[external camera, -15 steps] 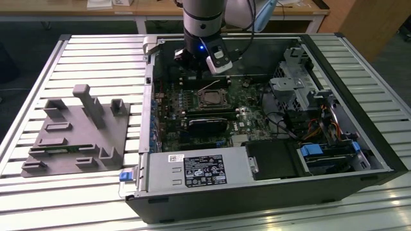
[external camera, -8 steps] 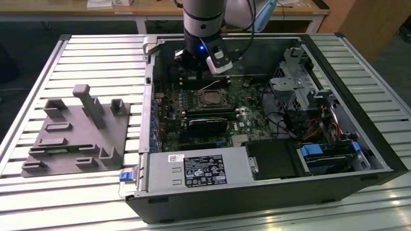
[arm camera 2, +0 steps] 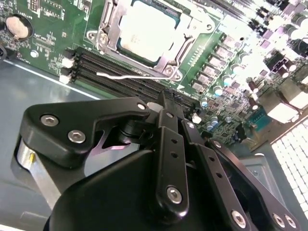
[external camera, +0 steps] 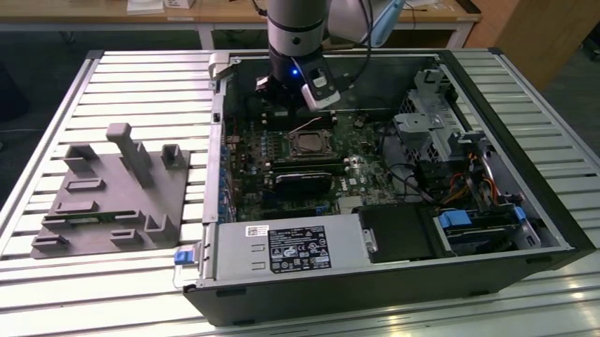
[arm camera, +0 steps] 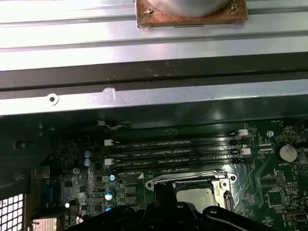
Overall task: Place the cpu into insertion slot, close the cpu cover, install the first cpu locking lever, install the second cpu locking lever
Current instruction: 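Install the first cpu locking lever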
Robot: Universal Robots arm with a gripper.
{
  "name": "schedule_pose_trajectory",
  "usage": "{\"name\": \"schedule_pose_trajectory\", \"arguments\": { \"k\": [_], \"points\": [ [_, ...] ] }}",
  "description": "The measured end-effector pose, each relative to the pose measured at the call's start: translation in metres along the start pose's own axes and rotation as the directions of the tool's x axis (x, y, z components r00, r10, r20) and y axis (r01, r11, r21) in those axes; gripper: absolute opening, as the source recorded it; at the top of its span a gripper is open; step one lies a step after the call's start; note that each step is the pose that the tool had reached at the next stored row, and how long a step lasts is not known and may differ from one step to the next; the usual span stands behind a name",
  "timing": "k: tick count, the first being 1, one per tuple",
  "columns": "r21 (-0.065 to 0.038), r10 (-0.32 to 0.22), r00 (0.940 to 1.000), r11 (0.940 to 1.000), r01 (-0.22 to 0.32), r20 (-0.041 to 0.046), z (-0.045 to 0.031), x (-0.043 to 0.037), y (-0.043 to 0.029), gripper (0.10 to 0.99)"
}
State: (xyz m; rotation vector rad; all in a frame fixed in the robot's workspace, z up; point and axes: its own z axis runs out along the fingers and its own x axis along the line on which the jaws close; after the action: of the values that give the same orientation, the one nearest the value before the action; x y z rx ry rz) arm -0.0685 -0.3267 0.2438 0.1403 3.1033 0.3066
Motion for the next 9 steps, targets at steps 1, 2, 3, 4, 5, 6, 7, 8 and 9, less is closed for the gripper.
{"name": "schedule_pose_trajectory", "arguments": {
  "k": [1,2,3,4,5,6,7,8,9],
  "points": [
    [0.003,0.000,1.0000,1.0000,0.000,0.0010,0.0005,-0.0001,-0.0001,0.106],
    [0.006,0.000,1.0000,1.0000,0.000,0.0019,0.0009,-0.0002,-0.0001,0.106],
    [0.009,-0.001,1.0000,1.0000,0.001,0.0026,0.0013,-0.0003,-0.0002,0.106],
    [0.013,-0.001,1.0000,0.9999,0.001,0.0034,0.0017,-0.0005,-0.0003,0.106],
    [0.016,-0.001,1.0000,0.9999,0.001,0.0040,0.0022,-0.0006,-0.0004,0.106],
    [0.018,-0.001,1.0000,0.9998,0.001,0.0046,0.0026,-0.0008,-0.0005,0.106],
    [0.021,-0.001,1.0000,0.9998,0.001,0.0052,0.0031,-0.0010,-0.0005,0.106],
    [0.023,-0.001,1.0000,0.9997,0.001,0.0057,0.0036,-0.0012,-0.0006,0.106],
    [0.024,-0.001,1.0000,0.9997,0.001,0.0062,0.0041,-0.0013,-0.0007,0.106]
  ]
}}
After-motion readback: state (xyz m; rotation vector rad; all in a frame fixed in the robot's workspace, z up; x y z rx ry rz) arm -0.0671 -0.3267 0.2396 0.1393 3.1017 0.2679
